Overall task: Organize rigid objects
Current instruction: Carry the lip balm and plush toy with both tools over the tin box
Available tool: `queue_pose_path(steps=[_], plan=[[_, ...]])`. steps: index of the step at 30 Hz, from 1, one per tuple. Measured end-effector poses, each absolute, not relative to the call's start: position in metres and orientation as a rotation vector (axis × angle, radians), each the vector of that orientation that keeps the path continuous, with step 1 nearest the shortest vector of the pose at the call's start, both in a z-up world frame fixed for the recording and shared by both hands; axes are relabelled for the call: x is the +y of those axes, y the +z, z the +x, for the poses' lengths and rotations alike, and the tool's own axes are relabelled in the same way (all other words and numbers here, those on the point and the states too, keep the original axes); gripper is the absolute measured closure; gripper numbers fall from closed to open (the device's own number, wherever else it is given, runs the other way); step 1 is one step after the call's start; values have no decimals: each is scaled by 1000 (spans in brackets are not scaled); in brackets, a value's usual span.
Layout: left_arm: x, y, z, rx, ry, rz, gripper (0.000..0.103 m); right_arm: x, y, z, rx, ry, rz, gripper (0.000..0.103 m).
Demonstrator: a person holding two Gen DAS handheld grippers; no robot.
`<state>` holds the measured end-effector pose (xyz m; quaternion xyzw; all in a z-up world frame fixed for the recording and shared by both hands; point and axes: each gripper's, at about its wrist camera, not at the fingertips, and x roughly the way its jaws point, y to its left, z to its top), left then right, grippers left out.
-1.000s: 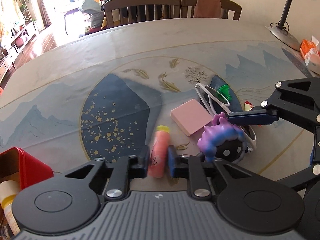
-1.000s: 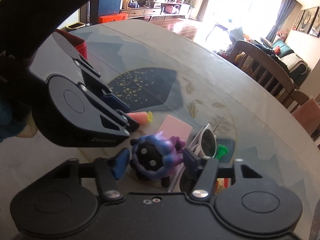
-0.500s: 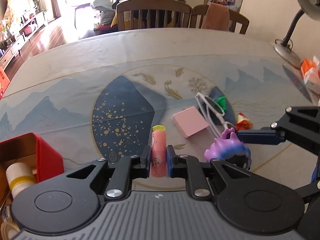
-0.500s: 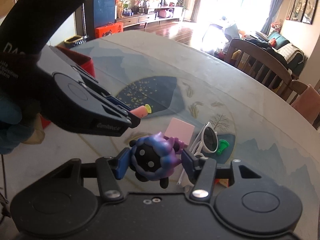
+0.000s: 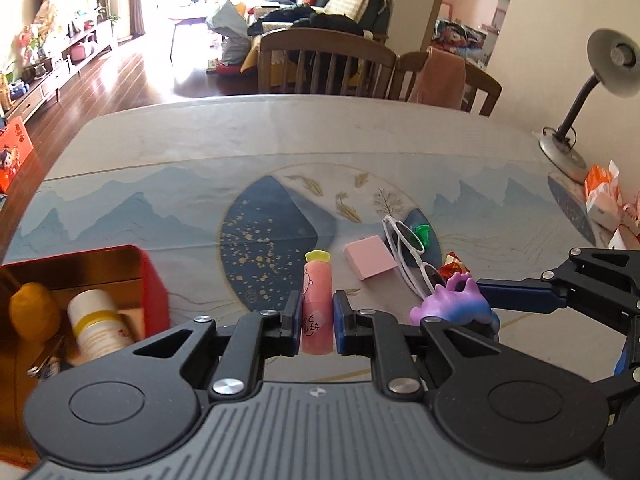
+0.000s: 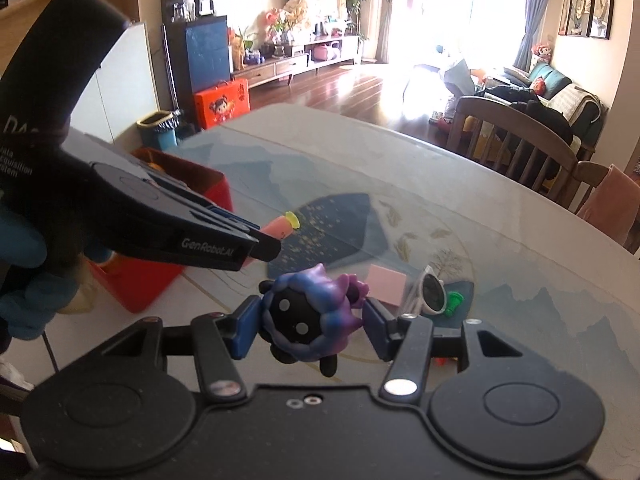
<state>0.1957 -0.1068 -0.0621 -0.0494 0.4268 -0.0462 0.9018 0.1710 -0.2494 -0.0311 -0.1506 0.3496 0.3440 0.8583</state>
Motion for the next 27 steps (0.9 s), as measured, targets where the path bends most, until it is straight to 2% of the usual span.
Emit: queue_pose_path(steps=[13,27], plan=[[-42,-36,147,842,-10,-146,88,-192,-9,140,680,791,-323,49],[48,-43,119,850,73,-157,88,-123,-14,131,694,812,-320,49]])
